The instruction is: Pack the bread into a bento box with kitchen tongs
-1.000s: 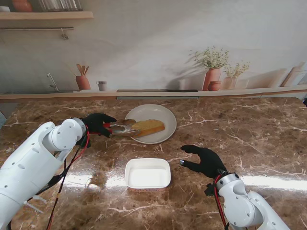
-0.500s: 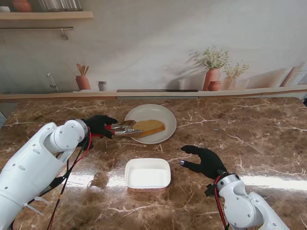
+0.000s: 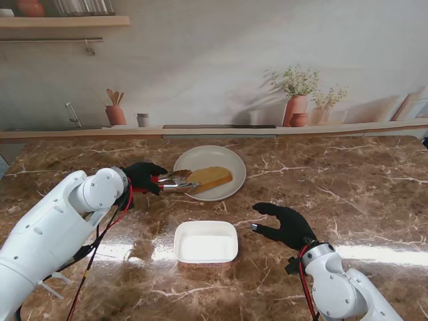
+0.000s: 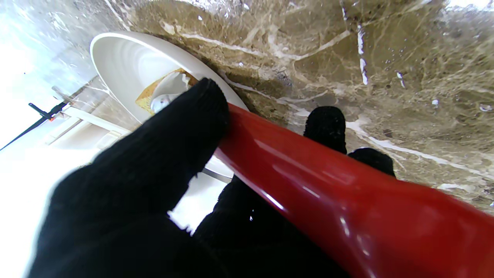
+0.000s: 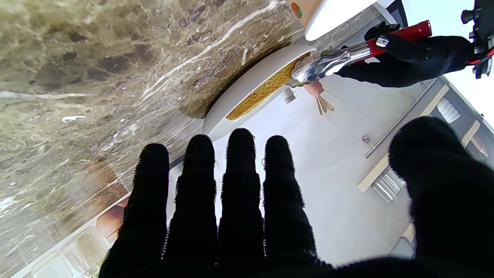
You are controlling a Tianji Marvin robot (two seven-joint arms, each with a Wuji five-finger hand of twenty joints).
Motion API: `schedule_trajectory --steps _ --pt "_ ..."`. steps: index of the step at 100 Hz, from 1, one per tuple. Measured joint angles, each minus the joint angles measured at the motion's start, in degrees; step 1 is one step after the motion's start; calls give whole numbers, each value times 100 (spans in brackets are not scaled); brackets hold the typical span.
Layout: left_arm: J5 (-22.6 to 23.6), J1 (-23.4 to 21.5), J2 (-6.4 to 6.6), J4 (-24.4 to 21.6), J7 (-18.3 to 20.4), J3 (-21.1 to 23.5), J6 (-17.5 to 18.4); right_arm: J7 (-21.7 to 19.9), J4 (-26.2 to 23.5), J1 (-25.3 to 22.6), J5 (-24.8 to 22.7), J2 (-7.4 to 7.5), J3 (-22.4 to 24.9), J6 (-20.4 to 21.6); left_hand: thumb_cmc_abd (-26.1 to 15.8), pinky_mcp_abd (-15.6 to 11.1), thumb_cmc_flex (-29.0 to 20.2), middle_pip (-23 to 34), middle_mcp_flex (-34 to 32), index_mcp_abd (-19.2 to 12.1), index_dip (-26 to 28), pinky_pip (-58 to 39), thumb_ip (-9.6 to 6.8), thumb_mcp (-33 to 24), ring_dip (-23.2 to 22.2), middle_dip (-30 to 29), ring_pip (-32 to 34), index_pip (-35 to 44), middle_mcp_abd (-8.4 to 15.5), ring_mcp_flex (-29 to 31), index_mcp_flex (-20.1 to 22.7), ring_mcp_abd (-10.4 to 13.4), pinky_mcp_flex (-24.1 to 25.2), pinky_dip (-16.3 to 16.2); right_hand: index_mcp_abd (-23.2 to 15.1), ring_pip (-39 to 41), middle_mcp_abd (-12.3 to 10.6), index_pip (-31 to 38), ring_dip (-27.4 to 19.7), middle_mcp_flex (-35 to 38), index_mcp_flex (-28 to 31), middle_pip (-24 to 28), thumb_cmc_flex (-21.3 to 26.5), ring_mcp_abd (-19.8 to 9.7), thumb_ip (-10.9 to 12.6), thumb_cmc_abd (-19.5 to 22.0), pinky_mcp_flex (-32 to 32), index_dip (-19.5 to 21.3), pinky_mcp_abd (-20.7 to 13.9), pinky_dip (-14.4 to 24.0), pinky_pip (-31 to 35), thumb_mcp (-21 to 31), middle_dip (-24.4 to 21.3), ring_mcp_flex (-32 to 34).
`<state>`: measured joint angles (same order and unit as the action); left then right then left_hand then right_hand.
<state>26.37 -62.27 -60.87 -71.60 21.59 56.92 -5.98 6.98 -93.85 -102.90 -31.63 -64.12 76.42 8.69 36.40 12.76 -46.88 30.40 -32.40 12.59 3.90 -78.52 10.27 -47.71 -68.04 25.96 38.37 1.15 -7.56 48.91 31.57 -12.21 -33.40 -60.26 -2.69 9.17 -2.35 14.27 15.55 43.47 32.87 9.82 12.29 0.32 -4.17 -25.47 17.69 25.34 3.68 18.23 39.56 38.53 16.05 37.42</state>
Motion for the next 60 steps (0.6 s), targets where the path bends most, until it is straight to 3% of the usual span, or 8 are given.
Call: schedule_trajectory --steps 38,60 --pt "18 -69 -20 57 -185 -37 291 -9 15 -2 44 -3 8 5 -4 -8 115 9 41 29 -3 -93 -7 -2 247 1 231 -63 -18 35 -60 0 -138 -2 0 0 0 0 1 0 6 0 1 0 0 3 0 0 1 65 0 0 0 0" --pt "105 49 -20 104 -196 -302 244 -13 42 1 89 -5 5 28 -118 -8 186 71 67 92 -68 -94 -19 -61 303 28 437 -141 -19 56 -100 0 -167 -2 0 0 0 0 2 0 6 0 2 0 0 34 0 0 1 66 0 -2 1 0"
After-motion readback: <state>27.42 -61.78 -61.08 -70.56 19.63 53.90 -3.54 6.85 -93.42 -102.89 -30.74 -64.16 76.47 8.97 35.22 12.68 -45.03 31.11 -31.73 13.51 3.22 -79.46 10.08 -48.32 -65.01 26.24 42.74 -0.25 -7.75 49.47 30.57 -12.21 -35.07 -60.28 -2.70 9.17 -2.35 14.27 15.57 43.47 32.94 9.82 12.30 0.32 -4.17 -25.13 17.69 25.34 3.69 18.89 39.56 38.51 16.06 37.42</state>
